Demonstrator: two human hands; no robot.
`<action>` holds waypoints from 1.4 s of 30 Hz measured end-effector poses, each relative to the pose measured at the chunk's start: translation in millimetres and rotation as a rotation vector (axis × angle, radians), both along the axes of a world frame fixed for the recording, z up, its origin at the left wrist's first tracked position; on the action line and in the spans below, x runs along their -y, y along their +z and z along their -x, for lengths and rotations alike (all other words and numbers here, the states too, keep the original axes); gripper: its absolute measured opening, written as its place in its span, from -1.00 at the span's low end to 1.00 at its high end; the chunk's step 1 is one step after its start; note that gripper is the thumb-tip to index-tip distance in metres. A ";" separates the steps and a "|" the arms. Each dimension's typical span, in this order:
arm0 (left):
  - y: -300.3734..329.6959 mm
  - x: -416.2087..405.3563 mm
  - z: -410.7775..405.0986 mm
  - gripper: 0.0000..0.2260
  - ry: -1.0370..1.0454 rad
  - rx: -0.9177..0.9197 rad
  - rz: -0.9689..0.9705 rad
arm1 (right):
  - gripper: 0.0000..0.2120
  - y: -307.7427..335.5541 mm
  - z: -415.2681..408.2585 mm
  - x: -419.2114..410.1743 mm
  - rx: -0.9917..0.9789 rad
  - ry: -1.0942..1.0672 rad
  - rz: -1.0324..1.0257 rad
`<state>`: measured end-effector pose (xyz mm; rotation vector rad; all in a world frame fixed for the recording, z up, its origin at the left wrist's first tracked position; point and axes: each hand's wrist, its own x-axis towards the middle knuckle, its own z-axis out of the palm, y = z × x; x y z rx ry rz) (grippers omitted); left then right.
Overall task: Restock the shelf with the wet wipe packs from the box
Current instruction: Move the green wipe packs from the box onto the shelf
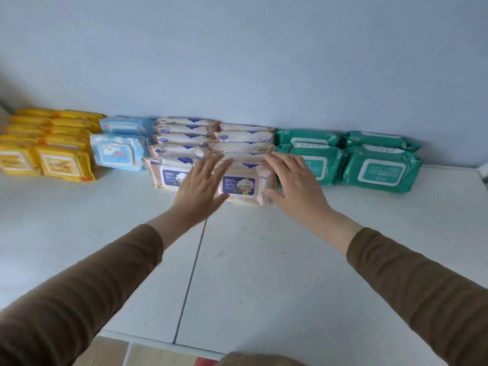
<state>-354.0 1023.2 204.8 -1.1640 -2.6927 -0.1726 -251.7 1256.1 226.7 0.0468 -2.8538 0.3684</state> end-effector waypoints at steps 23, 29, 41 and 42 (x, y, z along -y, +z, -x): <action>-15.1 56.7 114.2 -0.24 -0.120 0.175 0.079 | 0.20 -70.5 34.6 112.4 -0.076 -0.707 0.390; -25.4 53.3 109.8 -0.35 -0.102 0.077 0.143 | 0.27 -73.9 43.8 105.7 -0.017 -0.760 0.396; -1.9 191.4 153.7 -0.35 -0.202 0.010 0.037 | -0.55 -18.1 72.7 276.9 -0.104 -0.158 0.963; -0.2 209.0 167.9 -0.32 -0.181 -0.001 0.063 | -0.57 -15.9 86.4 297.8 0.019 -0.178 1.136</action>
